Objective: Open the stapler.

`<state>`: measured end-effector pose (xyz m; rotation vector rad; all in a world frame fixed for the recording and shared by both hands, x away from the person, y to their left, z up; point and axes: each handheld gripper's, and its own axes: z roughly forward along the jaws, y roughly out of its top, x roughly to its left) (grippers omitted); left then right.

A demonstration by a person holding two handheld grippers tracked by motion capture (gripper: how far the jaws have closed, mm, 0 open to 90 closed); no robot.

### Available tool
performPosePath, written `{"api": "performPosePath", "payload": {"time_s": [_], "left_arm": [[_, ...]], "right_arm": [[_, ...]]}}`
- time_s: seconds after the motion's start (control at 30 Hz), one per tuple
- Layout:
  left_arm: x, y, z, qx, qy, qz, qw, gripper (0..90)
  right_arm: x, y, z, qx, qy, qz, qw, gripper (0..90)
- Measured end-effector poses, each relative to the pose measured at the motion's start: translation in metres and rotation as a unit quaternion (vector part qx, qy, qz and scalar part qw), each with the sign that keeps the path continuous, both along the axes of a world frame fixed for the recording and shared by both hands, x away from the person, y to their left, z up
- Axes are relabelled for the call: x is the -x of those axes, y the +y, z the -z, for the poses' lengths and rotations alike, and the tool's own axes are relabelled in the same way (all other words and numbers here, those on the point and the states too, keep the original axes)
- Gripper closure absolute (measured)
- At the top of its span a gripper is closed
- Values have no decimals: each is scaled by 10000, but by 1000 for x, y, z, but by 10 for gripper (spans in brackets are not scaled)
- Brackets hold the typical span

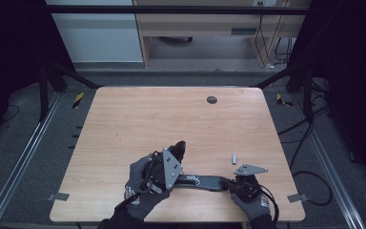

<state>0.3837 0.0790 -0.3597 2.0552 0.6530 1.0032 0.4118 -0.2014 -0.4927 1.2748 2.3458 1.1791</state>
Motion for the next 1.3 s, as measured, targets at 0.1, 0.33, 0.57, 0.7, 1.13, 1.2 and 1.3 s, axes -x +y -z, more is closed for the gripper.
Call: {"api": "performPosePath", "payload": {"time_s": [0.1, 0.33, 0.57, 0.7, 1.13, 1.2, 1.3], "left_arm": [[0, 4, -1, 59, 17, -71, 10000, 592], [-1, 17, -3, 279, 94, -176, 9994, 589], [-2, 29, -4, 452, 151, -265, 9985, 586], [-2, 34, -4, 531, 188, -308, 9979, 585], [-3, 48, -4, 674, 222, -406, 9967, 579], [-3, 51, -4, 711, 237, -422, 9963, 577], [-3, 55, -4, 736, 245, -453, 9960, 575]], "right_arm": [[0, 0, 0, 7, -2, 0, 10000, 900], [0, 0, 0, -13, 24, 7, 10000, 900], [0, 0, 0, 5, 1, -6, 10000, 900], [0, 0, 0, 0, 8, 5, 10000, 900], [1, 1, 0, 14, 8, 9, 10000, 900], [1, 1, 0, 45, -15, 7, 10000, 900], [1, 1, 0, 30, -7, 8, 10000, 900]]}}
